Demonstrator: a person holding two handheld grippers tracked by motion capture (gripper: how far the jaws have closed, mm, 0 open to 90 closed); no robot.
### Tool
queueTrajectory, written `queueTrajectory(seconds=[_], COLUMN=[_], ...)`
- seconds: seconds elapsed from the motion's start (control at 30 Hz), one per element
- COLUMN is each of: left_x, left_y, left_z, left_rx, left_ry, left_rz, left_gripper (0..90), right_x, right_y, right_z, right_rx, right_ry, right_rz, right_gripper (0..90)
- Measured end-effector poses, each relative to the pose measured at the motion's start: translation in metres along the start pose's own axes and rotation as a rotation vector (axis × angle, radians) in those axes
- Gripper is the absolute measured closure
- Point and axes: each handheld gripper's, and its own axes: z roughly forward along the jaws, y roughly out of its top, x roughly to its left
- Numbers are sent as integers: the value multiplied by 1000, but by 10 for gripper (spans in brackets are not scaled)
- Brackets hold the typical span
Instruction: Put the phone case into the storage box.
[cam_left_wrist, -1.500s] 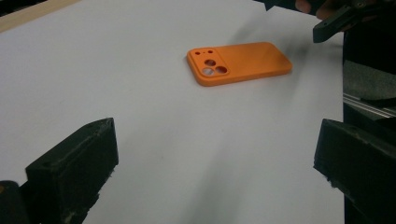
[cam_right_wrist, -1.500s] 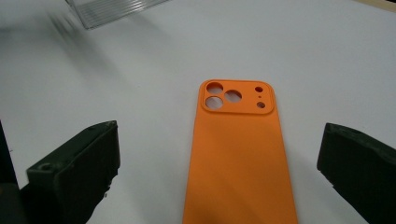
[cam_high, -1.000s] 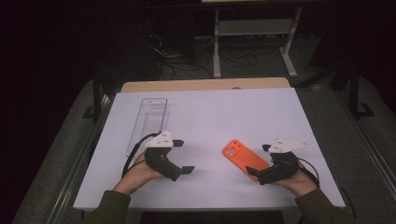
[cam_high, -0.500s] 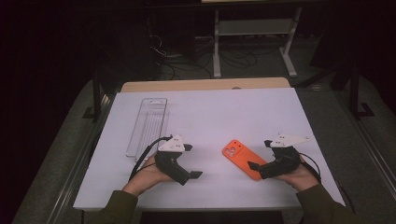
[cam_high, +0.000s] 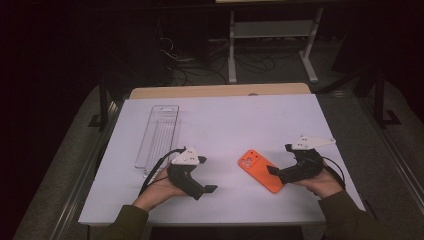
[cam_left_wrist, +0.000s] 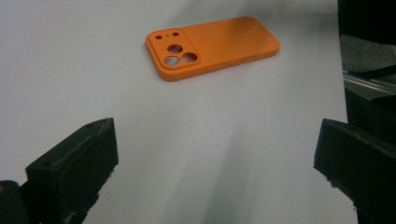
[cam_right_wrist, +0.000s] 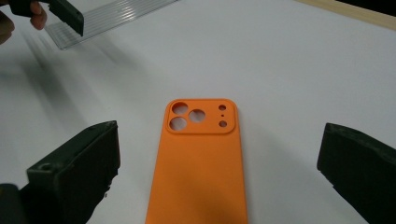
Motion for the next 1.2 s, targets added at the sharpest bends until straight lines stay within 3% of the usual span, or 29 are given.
queueTrajectory(seconds=[0.63, 1.2], left_x=[2, 2], left_y=[-5, -7], left_z=[4, 6], left_rx=[18, 27], left_ry=[-2, -2], left_rz=[3, 13], left_gripper=[0, 0], right_x=[-13, -8], right_y=[9, 14], right_z=[7, 16], right_rx=[-1, 73], right_ry=[-13, -8], right_rz=[29, 35], right_gripper=[0, 0])
